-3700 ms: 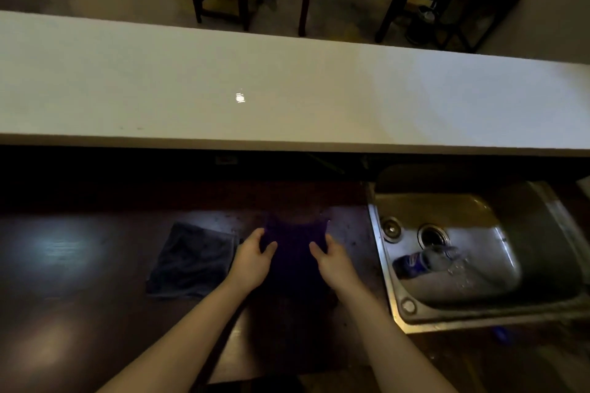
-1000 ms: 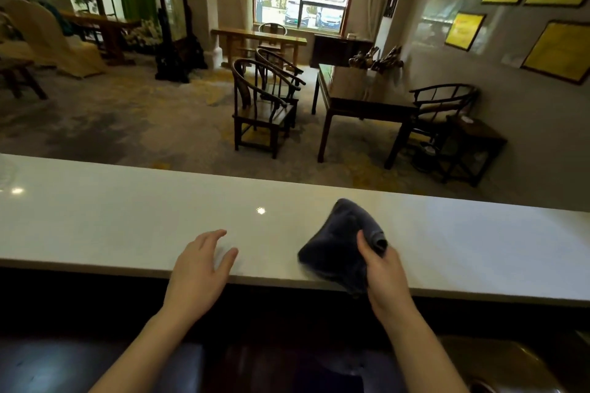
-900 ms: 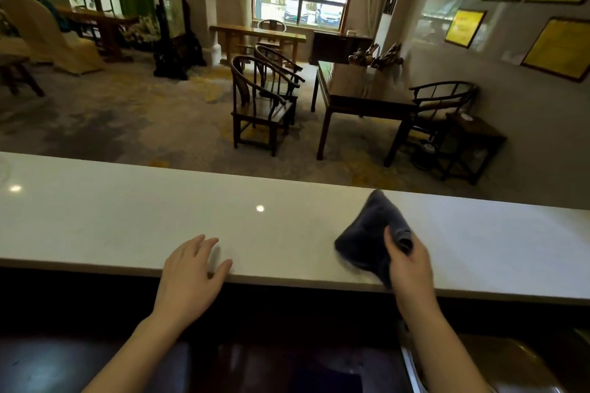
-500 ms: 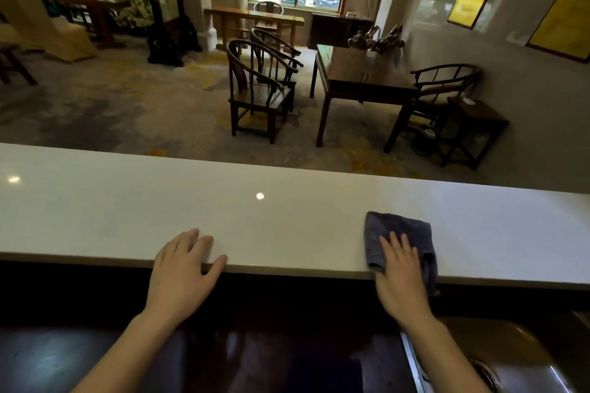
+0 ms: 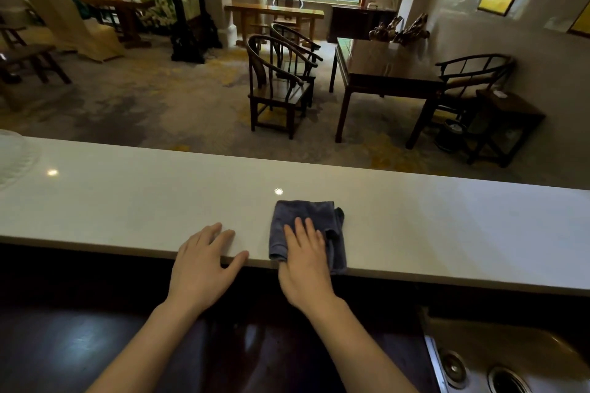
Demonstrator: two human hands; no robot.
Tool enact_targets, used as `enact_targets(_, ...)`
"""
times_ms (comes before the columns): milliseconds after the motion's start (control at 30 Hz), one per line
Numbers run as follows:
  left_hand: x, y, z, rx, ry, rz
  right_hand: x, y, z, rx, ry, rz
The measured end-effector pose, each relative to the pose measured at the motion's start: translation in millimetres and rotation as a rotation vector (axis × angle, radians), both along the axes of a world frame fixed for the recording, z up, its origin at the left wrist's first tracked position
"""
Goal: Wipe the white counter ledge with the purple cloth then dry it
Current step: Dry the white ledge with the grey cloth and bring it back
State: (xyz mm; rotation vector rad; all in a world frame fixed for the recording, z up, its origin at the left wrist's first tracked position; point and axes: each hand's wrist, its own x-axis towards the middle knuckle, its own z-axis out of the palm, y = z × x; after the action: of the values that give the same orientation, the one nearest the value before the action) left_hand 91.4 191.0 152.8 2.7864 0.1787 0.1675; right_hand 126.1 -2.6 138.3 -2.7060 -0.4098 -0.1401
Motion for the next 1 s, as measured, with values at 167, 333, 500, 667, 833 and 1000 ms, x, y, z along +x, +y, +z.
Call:
enact_targets(167,-2,0,2,-0.014,0.007,-0.015,-2,37,2,0.050,0.011,0.192)
enact_targets(333,-2,4,0,-0.039,0.018,-0.016,1,29,4,0.041,-0.010,0.346)
enact_targets(500,-1,3,-4,-0.026,-0.028,-0.014,4,2,4,-0.023,-0.061,0.332)
enact_targets(667,-1,4,-5,-0.028,-0.038,-0.017,12,-40,6,-0.054,-0.058,0.230)
enact_targets(833,-1,3,-8,-0.039,-0.044,-0.014,21,-95,6,-0.014,-0.039,0.095)
enact_targets(1000,-1,4,-8,-0.029,-0.043,-0.014,31,-148,10,-0.016,-0.015,-0.082)
